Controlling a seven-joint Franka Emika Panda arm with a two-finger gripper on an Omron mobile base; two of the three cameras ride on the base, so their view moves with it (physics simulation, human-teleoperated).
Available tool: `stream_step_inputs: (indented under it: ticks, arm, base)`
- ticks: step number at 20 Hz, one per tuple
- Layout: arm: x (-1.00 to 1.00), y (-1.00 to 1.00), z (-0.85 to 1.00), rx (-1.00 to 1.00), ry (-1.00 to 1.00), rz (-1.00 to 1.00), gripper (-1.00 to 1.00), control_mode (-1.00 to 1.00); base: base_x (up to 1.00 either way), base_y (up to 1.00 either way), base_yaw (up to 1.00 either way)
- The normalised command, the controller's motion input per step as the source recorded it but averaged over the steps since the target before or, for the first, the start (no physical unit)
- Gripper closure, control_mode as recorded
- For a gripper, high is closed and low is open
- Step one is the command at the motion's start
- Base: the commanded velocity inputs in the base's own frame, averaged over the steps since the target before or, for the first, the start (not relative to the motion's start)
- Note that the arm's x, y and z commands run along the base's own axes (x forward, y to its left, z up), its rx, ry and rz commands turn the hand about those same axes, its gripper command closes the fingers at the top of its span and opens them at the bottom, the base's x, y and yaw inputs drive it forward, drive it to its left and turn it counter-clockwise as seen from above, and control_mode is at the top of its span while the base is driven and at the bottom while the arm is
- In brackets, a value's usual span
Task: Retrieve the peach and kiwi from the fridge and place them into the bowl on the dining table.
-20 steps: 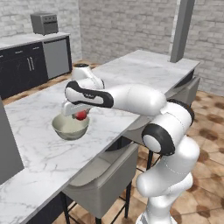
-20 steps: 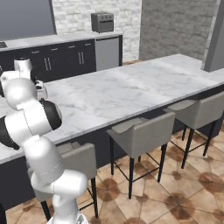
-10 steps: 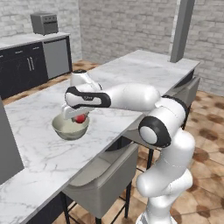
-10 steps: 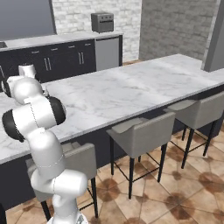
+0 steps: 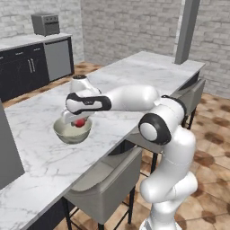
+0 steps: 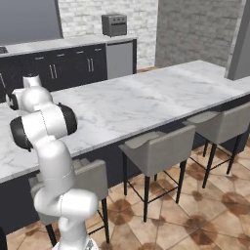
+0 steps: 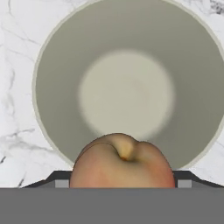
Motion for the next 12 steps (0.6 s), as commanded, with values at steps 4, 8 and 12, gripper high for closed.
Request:
stream_step_inputs:
  ticks: [4, 8, 12]
  arm:
    - [0.33, 0.17, -0.11, 0.0, -0.01, 0.0, 1.0, -1.0]
    - [0.32, 0.15, -0.19, 0.0, 0.0, 0.0, 1.0, -1.0]
    - [0.3, 0.14, -0.26, 0.0, 0.0, 0.0, 1.0, -1.0]
  base:
    - [0.0, 0.0, 0.0]
    - [0.0, 0.0, 0.0]
    - [0.0, 0.0, 0.0]
